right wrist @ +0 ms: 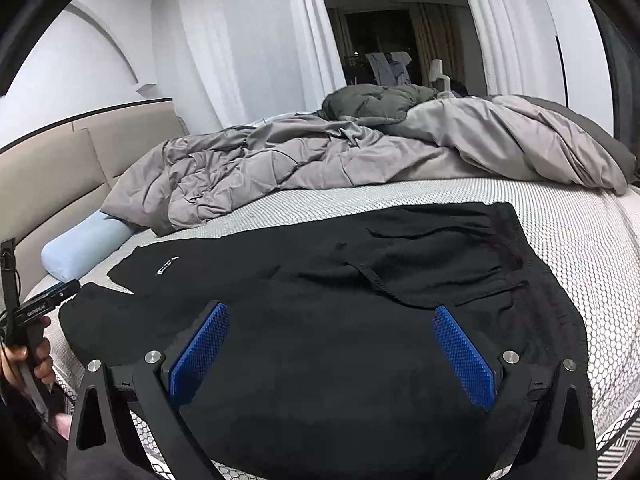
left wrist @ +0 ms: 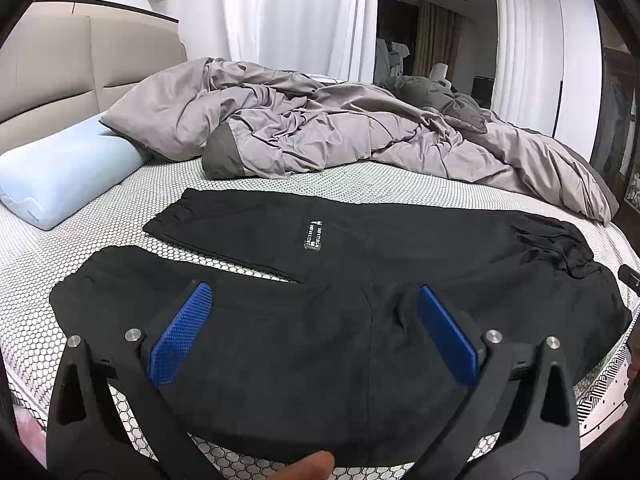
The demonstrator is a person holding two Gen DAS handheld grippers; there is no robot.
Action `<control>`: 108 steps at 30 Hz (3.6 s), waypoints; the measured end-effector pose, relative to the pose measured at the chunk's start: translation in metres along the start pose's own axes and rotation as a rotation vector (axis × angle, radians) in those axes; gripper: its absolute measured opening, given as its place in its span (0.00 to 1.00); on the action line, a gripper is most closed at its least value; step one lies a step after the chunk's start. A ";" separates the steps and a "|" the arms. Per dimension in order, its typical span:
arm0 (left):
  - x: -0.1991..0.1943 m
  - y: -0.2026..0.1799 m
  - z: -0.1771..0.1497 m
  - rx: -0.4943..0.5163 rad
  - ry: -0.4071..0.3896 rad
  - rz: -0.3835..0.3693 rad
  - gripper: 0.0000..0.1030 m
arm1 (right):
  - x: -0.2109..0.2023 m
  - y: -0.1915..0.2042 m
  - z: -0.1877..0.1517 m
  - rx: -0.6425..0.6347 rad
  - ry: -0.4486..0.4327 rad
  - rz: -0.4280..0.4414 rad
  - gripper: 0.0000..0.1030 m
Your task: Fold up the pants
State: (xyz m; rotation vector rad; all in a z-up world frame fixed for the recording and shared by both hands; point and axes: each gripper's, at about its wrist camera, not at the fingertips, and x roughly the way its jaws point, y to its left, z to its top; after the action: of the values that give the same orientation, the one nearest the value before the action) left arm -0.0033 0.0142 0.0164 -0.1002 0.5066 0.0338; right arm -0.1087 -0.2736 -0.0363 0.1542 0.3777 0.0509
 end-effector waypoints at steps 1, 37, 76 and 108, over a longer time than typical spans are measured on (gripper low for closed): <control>0.000 -0.001 0.000 0.000 0.000 0.000 0.99 | 0.000 0.001 0.000 -0.006 0.001 -0.002 1.00; 0.006 0.013 0.002 -0.014 0.016 0.019 0.99 | 0.014 0.006 -0.004 -0.034 0.048 -0.048 1.00; -0.019 0.203 -0.025 -0.293 0.146 0.174 0.99 | 0.006 -0.024 0.003 -0.013 0.064 -0.149 1.00; -0.038 0.244 -0.036 -0.524 0.101 0.148 0.00 | -0.051 -0.164 -0.054 0.456 0.305 -0.076 0.96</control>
State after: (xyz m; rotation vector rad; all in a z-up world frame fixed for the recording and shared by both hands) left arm -0.0679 0.2527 -0.0180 -0.5796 0.5966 0.3083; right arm -0.1732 -0.4317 -0.0933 0.5865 0.6968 -0.0894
